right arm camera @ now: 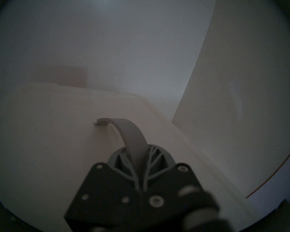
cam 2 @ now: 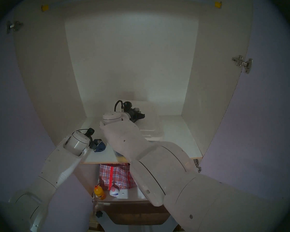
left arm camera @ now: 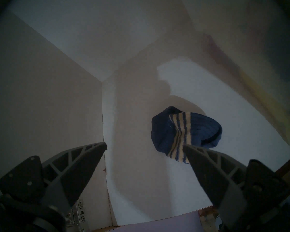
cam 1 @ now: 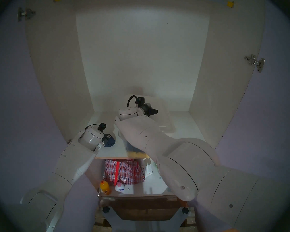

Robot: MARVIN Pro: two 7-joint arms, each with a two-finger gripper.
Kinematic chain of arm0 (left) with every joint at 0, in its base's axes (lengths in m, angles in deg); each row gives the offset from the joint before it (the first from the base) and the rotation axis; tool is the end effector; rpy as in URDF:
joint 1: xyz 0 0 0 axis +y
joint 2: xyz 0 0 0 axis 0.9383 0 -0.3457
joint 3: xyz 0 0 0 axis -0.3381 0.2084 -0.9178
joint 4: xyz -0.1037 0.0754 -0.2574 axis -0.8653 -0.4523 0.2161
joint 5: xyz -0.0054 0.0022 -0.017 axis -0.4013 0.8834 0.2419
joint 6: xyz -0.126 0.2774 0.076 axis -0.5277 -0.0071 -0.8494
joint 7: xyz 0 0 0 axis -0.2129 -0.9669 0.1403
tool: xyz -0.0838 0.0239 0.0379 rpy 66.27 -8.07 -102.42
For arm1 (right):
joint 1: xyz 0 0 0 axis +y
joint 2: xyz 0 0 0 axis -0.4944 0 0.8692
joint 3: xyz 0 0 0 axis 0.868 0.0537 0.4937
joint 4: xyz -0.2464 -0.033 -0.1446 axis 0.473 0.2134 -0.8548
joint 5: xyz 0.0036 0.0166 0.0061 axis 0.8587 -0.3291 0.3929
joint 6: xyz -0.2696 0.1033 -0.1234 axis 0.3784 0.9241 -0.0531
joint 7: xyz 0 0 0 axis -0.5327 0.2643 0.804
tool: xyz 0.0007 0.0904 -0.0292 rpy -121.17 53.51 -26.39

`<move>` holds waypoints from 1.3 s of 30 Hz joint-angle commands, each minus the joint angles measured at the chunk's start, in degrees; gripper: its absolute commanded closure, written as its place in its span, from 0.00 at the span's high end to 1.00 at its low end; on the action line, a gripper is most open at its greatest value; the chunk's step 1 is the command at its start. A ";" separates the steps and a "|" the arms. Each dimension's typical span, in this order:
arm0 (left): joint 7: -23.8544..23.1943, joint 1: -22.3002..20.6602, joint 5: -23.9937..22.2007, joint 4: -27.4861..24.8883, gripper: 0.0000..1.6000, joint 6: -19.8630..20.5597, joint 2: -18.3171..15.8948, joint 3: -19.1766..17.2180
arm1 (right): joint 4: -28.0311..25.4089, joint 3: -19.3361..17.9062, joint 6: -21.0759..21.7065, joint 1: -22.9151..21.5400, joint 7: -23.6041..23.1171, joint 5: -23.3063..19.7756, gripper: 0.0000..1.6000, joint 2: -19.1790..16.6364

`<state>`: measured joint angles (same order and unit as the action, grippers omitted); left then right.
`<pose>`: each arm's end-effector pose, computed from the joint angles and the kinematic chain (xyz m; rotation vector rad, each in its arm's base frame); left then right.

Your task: Take socks out of the storage bin, place them on top of the cabinet, and put the lid back on the bin

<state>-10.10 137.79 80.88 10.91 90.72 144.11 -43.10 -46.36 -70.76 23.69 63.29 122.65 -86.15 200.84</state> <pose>0.4977 0.0855 -0.3193 -2.4038 0.5808 -1.0627 0.5631 0.2571 -0.2150 2.2091 -0.2577 1.6090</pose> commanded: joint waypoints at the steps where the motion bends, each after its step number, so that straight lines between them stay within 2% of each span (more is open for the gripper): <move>1: -0.34 -0.73 -0.27 -0.82 1.00 -1.24 -0.93 -0.83 | -4.61 2.42 0.01 -0.35 1.57 -1.72 0.00 1.08; 3: -0.44 -0.49 -0.35 -0.65 1.00 -1.60 -1.32 -0.93 | -5.89 4.78 0.09 0.55 1.95 -2.68 0.00 1.08; 10: -1.31 0.41 -1.05 0.31 1.00 -3.56 -2.77 -1.64 | -7.32 8.81 0.09 1.92 4.18 -5.93 0.00 1.08; 19: -2.05 0.15 -1.95 0.48 1.00 -5.16 -2.87 -1.51 | -7.10 8.62 -1.32 1.21 10.68 -8.57 0.00 1.08; 30: -2.23 -0.19 -2.63 0.16 1.00 -6.33 -2.59 -1.06 | -5.59 8.24 -2.62 0.11 24.80 -11.39 0.00 1.08; 33: -2.25 -0.20 -2.79 0.14 1.00 -6.63 -2.63 -1.01 | -5.39 8.70 -2.71 -0.29 26.30 -12.23 0.00 1.08; 39: -2.18 -0.37 -2.99 0.00 1.00 -6.98 -2.49 -0.78 | -4.02 9.92 -2.97 -1.70 24.32 -13.07 0.00 1.08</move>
<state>-12.28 138.94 77.78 12.38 84.63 141.57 -43.69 -50.32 -62.13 21.44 64.69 148.59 -99.56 201.20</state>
